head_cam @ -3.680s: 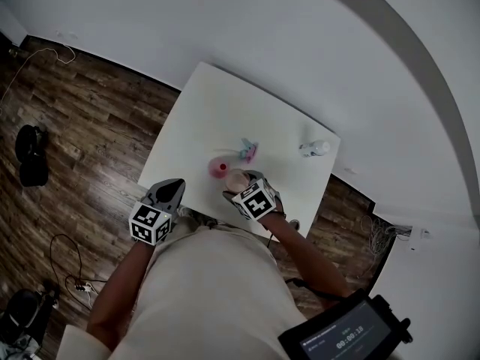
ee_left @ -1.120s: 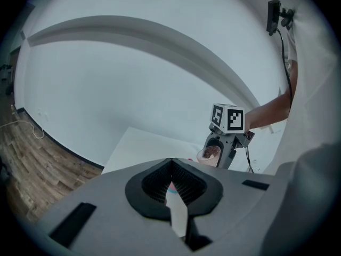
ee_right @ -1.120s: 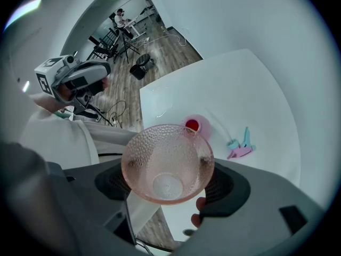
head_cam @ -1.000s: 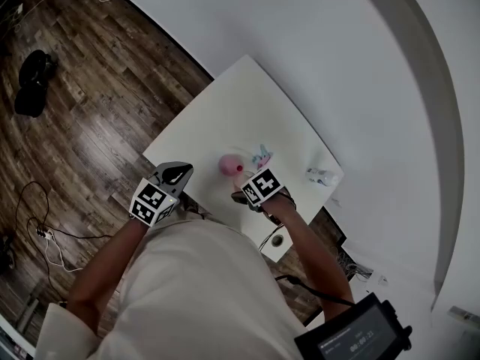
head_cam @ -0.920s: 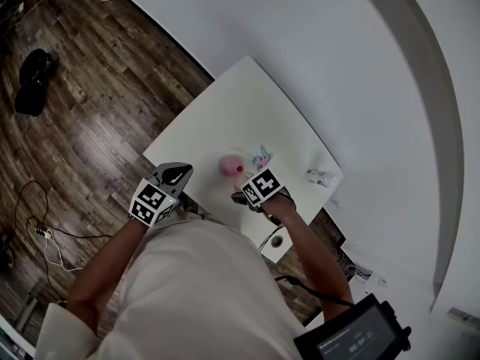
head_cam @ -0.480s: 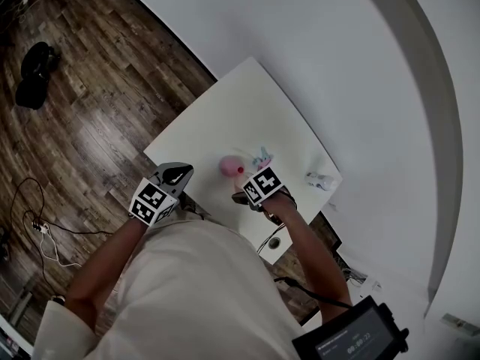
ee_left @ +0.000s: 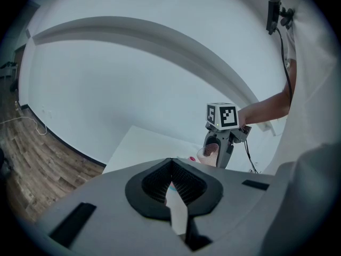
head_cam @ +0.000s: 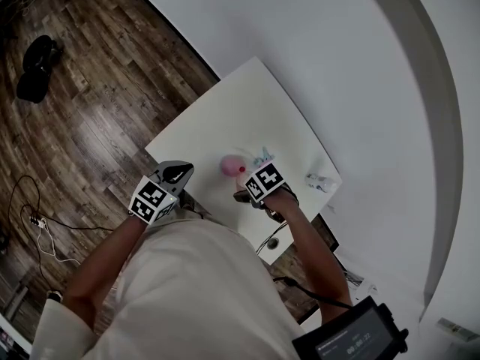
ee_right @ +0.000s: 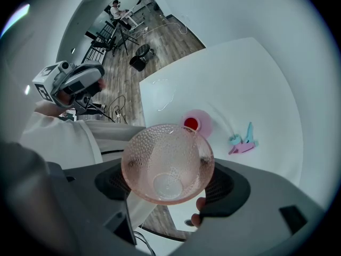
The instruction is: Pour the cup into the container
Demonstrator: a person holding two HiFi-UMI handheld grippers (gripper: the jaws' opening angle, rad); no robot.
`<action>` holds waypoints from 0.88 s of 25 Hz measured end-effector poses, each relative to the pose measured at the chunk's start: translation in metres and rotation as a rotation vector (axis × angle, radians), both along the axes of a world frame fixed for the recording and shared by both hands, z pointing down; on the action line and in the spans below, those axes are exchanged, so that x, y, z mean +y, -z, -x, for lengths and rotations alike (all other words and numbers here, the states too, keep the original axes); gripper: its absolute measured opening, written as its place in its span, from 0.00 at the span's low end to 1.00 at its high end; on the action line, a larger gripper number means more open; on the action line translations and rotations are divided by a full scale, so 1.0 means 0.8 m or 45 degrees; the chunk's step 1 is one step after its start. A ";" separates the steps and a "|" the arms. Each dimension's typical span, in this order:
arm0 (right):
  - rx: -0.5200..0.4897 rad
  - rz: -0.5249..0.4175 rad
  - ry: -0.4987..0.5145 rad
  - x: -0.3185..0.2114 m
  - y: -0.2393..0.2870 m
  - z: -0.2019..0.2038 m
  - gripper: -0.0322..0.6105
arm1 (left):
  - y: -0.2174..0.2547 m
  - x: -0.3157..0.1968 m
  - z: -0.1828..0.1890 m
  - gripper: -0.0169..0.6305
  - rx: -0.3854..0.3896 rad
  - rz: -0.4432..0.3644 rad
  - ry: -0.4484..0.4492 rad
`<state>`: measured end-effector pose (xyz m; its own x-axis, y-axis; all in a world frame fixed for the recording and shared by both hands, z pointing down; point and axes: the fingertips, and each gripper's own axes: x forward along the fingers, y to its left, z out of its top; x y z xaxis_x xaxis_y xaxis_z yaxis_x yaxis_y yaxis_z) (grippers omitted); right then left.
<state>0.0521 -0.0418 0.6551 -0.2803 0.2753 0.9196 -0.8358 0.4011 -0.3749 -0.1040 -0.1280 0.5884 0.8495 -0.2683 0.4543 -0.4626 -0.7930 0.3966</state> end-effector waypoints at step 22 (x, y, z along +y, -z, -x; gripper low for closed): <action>0.009 0.088 0.006 0.000 -0.005 -0.002 0.64 | -0.001 -0.001 0.003 0.04 0.002 0.004 0.008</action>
<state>0.0534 -0.0416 0.6592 -0.2727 0.3392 0.9003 -0.8368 0.3782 -0.3959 -0.1067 -0.1292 0.5895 0.8485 -0.2723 0.4538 -0.4668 -0.7890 0.3994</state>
